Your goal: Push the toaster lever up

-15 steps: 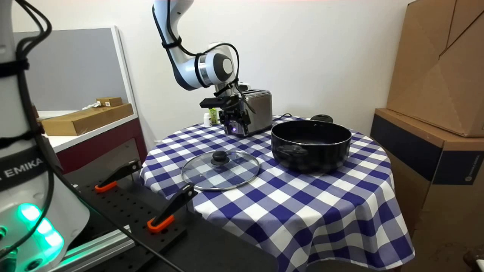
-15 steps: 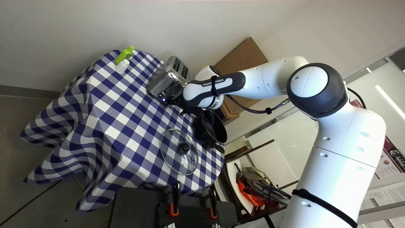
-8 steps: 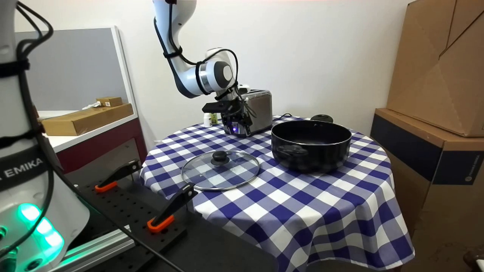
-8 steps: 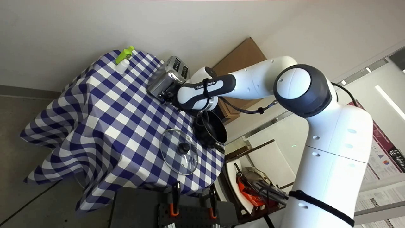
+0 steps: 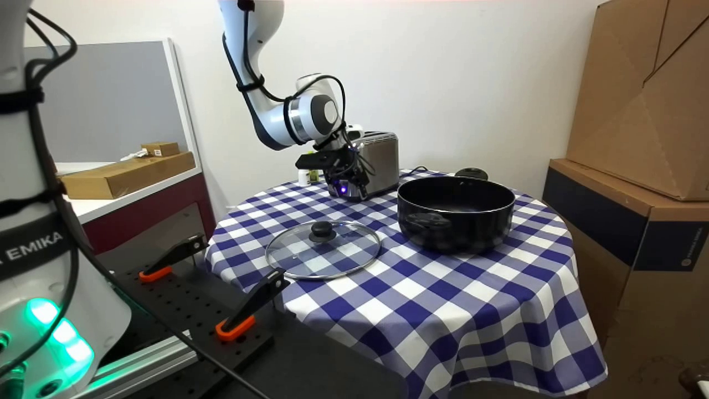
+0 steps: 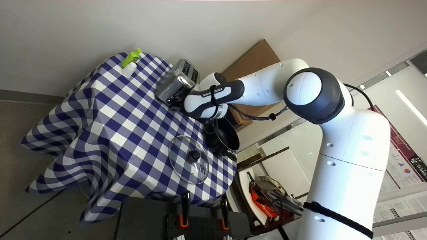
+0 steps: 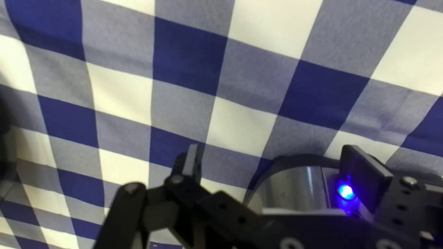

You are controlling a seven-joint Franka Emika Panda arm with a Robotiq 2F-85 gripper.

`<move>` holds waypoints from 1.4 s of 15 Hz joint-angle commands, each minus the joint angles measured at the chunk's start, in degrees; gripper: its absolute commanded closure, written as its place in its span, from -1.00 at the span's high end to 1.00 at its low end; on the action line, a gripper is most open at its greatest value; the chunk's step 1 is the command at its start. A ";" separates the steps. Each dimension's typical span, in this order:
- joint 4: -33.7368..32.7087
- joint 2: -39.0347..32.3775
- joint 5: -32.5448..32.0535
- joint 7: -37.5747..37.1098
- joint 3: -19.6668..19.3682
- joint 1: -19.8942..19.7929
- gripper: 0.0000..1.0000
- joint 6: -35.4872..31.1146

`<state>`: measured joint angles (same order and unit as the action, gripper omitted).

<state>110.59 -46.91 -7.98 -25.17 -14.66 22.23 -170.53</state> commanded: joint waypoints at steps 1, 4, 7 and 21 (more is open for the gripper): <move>1.35 0.12 1.42 -0.20 -3.85 3.72 1.00 -3.46; 2.90 0.31 1.66 -0.25 -6.33 6.48 1.00 -6.27; 4.13 -0.10 3.17 0.12 -8.57 9.05 1.00 -9.42; 12.05 20.82 7.68 13.65 12.34 -11.83 1.00 24.52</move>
<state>117.58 -33.76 -1.45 -13.67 -4.84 13.43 -151.95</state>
